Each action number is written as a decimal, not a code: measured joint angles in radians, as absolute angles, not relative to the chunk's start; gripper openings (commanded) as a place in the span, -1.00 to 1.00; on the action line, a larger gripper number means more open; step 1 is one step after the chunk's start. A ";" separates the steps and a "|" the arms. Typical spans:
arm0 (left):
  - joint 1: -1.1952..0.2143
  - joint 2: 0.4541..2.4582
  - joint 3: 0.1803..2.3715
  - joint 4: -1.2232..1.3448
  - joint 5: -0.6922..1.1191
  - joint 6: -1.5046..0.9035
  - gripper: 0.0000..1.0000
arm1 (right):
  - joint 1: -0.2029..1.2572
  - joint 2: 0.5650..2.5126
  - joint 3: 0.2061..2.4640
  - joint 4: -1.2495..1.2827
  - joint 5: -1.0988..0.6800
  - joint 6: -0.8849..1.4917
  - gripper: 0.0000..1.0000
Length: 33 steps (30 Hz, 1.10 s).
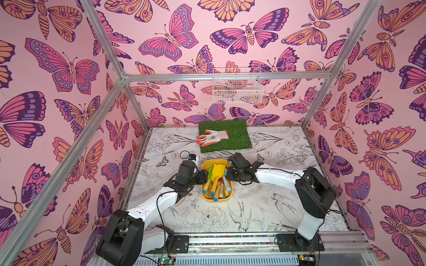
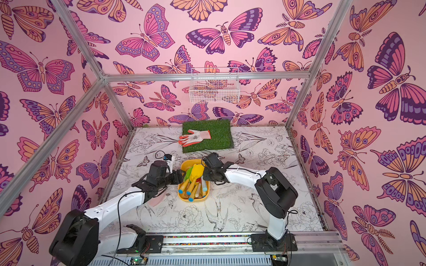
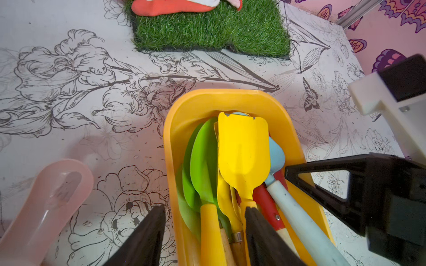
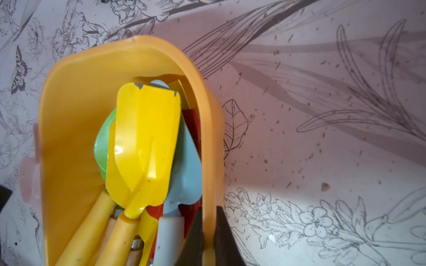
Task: Take the shovel out of the storage box
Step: Move the storage box to the center of the board, then adjust the storage box at the center of the board.
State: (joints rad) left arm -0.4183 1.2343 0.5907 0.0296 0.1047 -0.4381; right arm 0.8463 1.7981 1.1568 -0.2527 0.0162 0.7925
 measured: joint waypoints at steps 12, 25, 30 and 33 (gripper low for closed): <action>-0.411 1.327 0.607 0.017 0.124 -0.462 0.05 | 0.864 1.573 1.197 -0.382 0.067 0.683 -0.16; -0.405 1.366 0.624 0.006 0.133 -0.464 -0.52 | 1.002 1.671 1.336 -0.574 -0.027 0.655 -0.22; -0.404 1.395 0.633 0.002 0.121 -0.479 -0.80 | 1.017 1.695 1.365 -0.598 -0.025 0.663 -0.21; -0.404 1.410 0.647 0.004 0.117 -0.503 -1.00 | 1.017 1.708 1.382 -0.604 -0.019 0.673 -0.20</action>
State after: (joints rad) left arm -0.4042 1.4101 0.6472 0.0036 0.1173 -0.5030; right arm 1.0168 1.7084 1.3823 -0.6044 -0.0185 0.6735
